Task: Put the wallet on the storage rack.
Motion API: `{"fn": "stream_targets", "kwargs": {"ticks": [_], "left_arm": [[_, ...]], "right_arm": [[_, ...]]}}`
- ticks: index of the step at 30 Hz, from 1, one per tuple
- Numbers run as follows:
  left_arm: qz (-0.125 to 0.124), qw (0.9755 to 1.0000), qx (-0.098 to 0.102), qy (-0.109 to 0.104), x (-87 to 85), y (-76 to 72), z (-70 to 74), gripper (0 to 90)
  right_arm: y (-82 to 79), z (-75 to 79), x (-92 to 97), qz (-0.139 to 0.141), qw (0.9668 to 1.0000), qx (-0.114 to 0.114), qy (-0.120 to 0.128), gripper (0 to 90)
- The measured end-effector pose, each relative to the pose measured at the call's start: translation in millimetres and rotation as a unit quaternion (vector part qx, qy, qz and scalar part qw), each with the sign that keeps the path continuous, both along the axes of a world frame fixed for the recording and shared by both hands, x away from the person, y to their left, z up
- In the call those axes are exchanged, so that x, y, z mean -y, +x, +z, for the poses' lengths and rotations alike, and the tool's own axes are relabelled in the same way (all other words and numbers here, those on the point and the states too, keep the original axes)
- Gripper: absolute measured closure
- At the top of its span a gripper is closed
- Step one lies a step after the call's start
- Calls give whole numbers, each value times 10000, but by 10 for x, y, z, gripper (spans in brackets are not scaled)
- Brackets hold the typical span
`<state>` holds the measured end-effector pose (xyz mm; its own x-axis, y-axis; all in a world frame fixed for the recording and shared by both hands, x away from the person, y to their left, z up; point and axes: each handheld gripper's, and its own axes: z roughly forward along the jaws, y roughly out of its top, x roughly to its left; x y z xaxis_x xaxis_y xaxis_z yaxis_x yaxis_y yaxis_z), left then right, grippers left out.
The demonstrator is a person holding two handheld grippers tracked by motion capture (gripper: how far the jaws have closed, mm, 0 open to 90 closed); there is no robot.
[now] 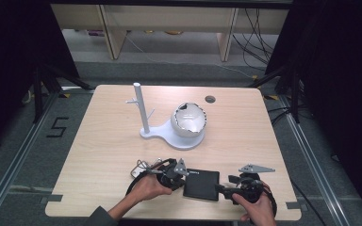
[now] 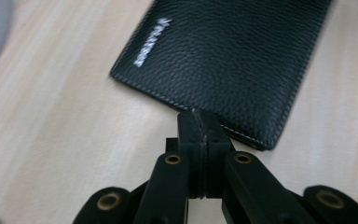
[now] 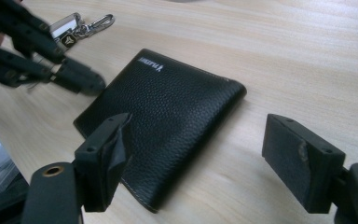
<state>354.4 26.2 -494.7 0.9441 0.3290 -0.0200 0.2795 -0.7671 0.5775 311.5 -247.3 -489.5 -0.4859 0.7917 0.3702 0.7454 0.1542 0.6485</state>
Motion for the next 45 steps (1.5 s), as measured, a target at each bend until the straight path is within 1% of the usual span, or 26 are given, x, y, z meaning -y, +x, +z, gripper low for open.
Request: {"fn": "stream_targets", "kwargs": {"ticks": [1,2,3,4,5,6,7,8,9,11,14,15,16,17,20,24,27,28,30,34,35,37,38,39,40,45], "left_arm": [[-40,10000,14,5,10,-14,1,889],[-63,10000,-8,-21,23,-38,-1,889],[-93,9999,-33,-28,39,-64,-1,889],[-139,9999,-40,-42,48,-75,-3,889],[-165,9998,-84,-46,62,-93,-1,889],[-235,9996,-95,-81,92,-121,-9,887],[-235,9996,-95,-81,92,-121,-9,882],[-255,9996,-98,-81,105,-127,-12,882],[-267,9996,-107,-83,111,-130,-12,881],[-250,9996,-106,-85,120,-136,-12,882],[-251,9996,-118,-85,121,-134,-14,883],[-249,9996,-118,-85,121,-134,-13,883],[-246,9996,-118,-85,122,-136,-14,883],[-244,9996,-118,-83,123,-138,-15,884],[-241,9996,-123,-79,124,-136,-15,886],[-232,9996,-112,-75,129,-144,-17,886],[-228,9996,-115,-71,130,-144,-18,888],[-238,9996,-113,-73,130,-142,-20,888],[-244,9996,-114,-79,133,-141,-21,891],[-232,9997,-94,-77,138,-145,-21,892],[-238,9997,-87,-73,140,-146,-21,892],[-239,9996,-85,-76,144,-149,-21,892],[-238,9997,-79,-65,145,-152,-20,892],[-240,9997,-73,-68,146,-153,-20,892],[-255,9996,-65,-64,146,-151,-19,893],[-259,9996,-53,-58,148,-156,-20,892]], "right_arm": [[40,-22,20,120,9998,153,13,268],[55,-26,21,122,9999,112,38,278],[67,-19,28,117,9999,112,-21,289],[86,-26,19,87,9999,77,60,303],[100,-23,29,101,9999,68,-23,314],[119,-28,33,108,9999,80,-30,323],[119,-28,33,108,9999,80,-30,323],[162,-41,38,133,9999,31,20,359],[185,-46,36,101,9999,4,-18,364],[234,-60,37,176,9998,-51,32,404],[304,-75,12,213,9997,-128,6,440],[307,-71,-17,133,9993,-330,84,448],[344,-93,-9,216,9996,-200,8,462],[361,-99,-19,285,9994,-185,37,472],[389,-105,-55,278,9993,-258,75,492],[426,-129,-72,276,9990,-339,50,518],[454,-153,-83,241,9986,-445,130,526],[460,-159,-80,256,9982,-494,204,528],[490,-194,-65,174,9973,-577,414,547],[497,-219,-37,-14,9952,-734,642,586],[496,-218,-27,6,9940,-758,788,608],[494,-215,-18,-15,9933,-780,852,626],[496,-214,13,-79,9916,-798,1017,656],[498,-215,19,-125,9906,-802,1096,668],[495,-212,31,-56,9899,-784,1177,676],[496,-215,28,-179,9888,-772,1261,687]]}}
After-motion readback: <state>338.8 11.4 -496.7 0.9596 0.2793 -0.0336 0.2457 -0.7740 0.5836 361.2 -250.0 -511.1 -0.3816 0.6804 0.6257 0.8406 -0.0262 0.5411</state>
